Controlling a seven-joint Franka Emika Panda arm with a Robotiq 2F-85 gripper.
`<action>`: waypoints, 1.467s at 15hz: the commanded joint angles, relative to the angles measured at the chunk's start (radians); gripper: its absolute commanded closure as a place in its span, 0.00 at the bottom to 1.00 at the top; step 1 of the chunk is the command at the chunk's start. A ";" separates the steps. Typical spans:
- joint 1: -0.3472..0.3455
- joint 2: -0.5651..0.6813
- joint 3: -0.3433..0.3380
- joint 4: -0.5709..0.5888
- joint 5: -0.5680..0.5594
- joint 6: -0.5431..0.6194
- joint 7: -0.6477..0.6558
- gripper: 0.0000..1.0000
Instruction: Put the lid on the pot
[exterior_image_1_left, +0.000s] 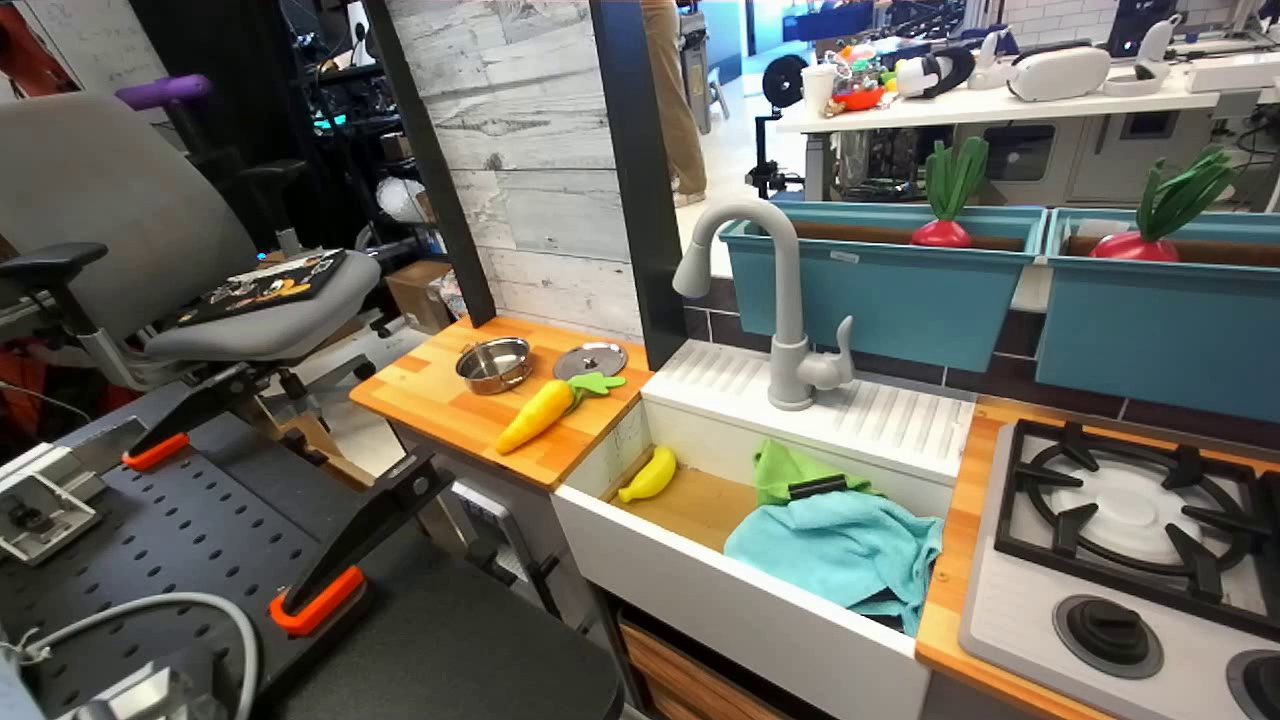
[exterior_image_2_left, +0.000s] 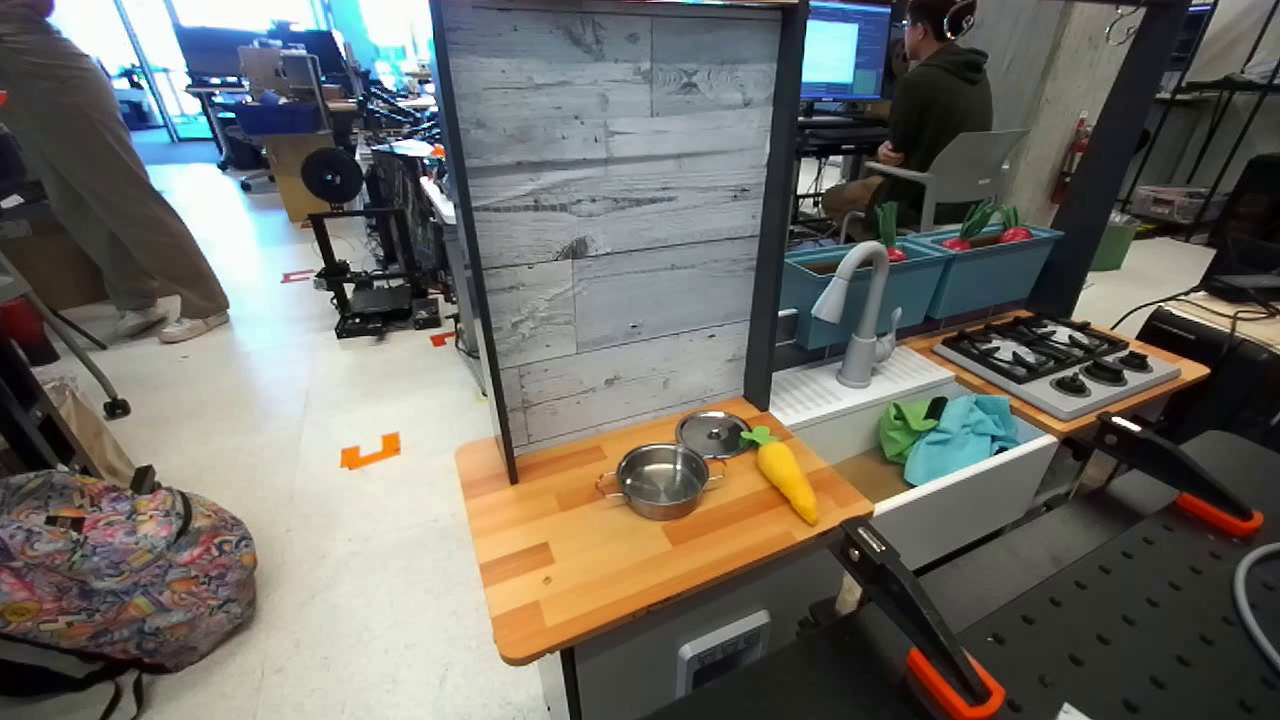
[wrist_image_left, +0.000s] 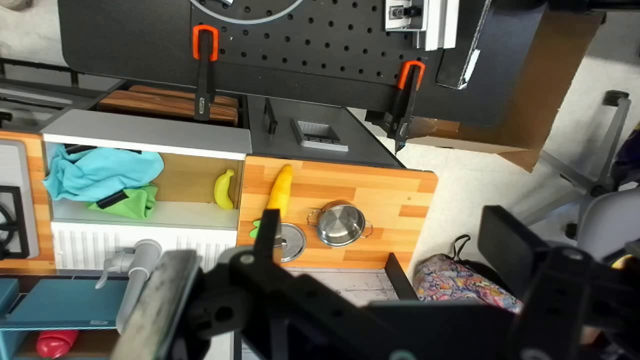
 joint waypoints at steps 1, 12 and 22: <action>-0.007 0.002 0.006 0.002 0.005 -0.002 -0.004 0.00; 0.025 0.350 -0.029 0.134 0.181 0.254 0.038 0.00; 0.054 0.834 0.114 0.252 0.291 0.636 0.132 0.00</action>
